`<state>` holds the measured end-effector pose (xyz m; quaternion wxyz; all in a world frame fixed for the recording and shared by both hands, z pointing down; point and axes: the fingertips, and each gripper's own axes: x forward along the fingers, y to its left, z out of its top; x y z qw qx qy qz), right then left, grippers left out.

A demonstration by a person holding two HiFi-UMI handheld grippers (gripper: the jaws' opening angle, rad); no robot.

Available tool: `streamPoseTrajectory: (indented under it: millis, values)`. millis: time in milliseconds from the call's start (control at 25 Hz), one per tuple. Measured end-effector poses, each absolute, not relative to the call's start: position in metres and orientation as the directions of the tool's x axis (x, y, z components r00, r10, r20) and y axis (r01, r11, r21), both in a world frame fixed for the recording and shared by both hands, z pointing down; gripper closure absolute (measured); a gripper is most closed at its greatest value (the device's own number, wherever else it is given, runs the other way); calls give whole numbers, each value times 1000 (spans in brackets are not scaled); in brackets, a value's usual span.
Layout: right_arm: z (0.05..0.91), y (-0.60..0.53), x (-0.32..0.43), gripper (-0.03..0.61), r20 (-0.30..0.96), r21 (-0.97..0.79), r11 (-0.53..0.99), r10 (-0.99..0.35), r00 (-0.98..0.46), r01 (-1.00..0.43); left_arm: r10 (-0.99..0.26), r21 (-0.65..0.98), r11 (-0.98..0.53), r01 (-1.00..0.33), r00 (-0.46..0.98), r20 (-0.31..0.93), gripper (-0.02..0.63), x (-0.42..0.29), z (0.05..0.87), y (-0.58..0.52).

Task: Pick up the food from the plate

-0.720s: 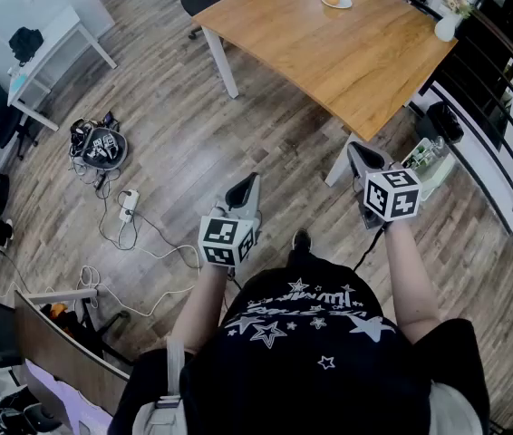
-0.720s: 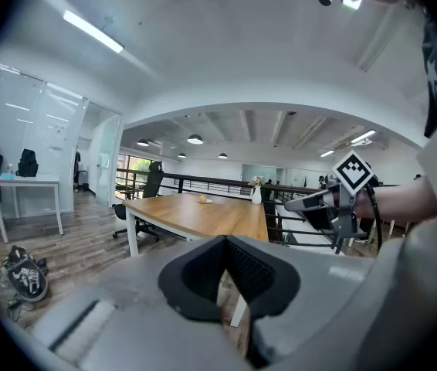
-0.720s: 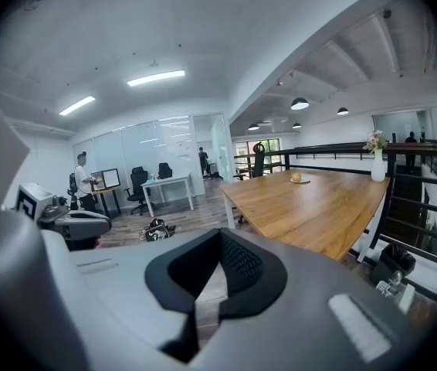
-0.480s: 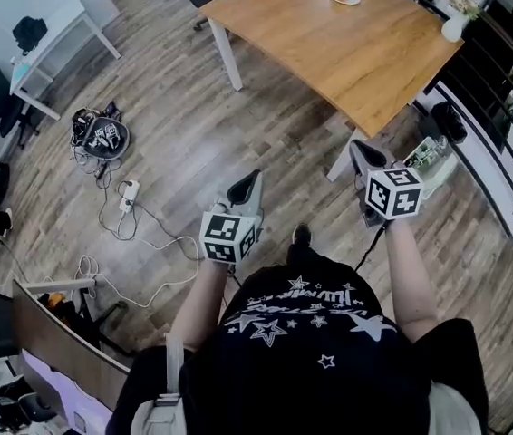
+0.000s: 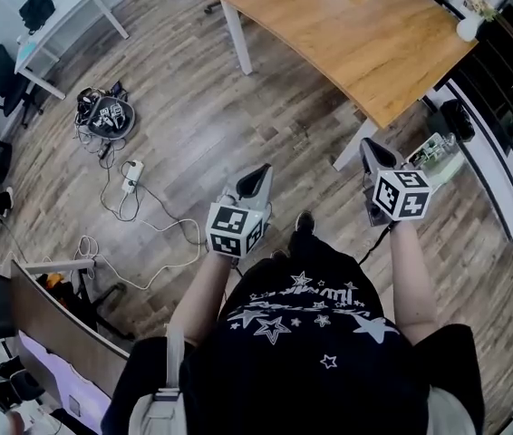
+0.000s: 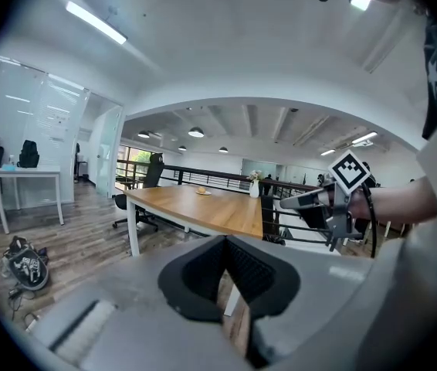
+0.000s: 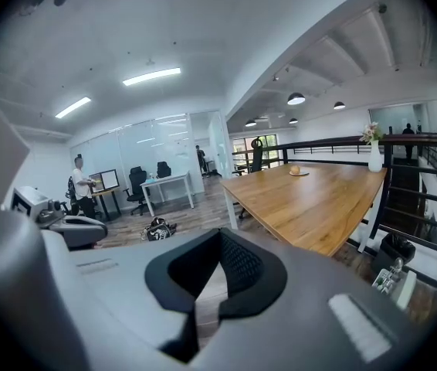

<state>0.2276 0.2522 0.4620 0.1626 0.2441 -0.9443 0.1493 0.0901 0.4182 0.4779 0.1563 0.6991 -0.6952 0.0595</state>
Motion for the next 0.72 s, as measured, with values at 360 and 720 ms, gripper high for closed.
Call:
streamPoseTrajectory:
  millis: [360, 720]
  values:
    - [463, 270, 224, 578, 319, -273, 824, -411, -854, -497, -942, 162, 27, -986, 29, 334, 612, 80, 492, 442]
    - [481, 234, 205, 578, 345, -273, 817, -410, -844, -508, -935, 185, 56, -981, 13, 353, 612, 59, 507, 421]
